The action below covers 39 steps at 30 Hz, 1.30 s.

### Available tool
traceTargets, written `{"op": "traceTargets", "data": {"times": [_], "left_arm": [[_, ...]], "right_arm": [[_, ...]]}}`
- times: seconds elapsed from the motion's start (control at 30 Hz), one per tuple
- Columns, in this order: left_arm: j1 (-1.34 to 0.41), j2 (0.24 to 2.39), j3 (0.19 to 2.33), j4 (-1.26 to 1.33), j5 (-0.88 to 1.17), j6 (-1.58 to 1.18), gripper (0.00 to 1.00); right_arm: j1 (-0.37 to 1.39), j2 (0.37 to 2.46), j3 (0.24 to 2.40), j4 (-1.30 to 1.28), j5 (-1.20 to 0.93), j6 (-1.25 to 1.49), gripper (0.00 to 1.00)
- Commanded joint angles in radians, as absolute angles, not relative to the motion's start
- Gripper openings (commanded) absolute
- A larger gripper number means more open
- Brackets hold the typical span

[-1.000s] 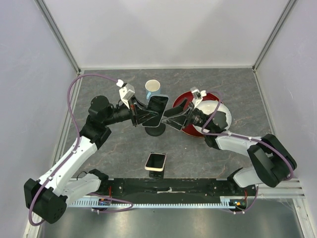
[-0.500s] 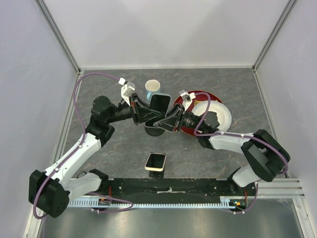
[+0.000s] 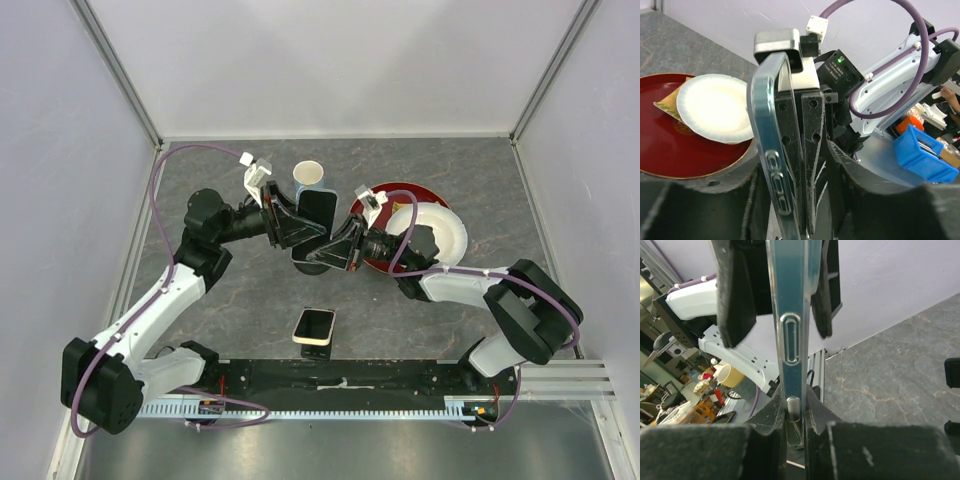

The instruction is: Place the phone on the phone stand

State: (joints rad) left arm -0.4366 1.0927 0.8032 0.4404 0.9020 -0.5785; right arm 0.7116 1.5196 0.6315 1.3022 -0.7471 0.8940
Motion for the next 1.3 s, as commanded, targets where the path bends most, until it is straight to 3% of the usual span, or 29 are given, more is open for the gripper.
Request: {"op": "traceTargets", "data": {"times": [0.0,0.17,0.3,0.8,1.27], "left_arm": [[-0.416,1.054,0.867,0.405,0.933,-0.508,0.56],[-0.400,1.037,0.894,0.316,0.931,-0.443,0.56],[-0.390,1.051,0.931,0.253,0.957,-0.411,0.50],[-0.382,1.066,0.959,0.203,0.983,-0.382,0.50],[-0.382,1.042,0.954,0.202,0.980,-0.367,0.60]], "right_arm": [[0.718,1.502,0.669,1.709,-0.798,0.876,0.00],[0.718,1.514,0.683,1.698,-0.830,0.876,0.00],[0.718,1.520,0.696,1.661,-0.862,0.859,0.00],[0.721,1.463,0.716,1.361,-0.899,0.661,0.00],[0.744,1.477,0.755,1.244,-0.923,0.598,0.00]]}}
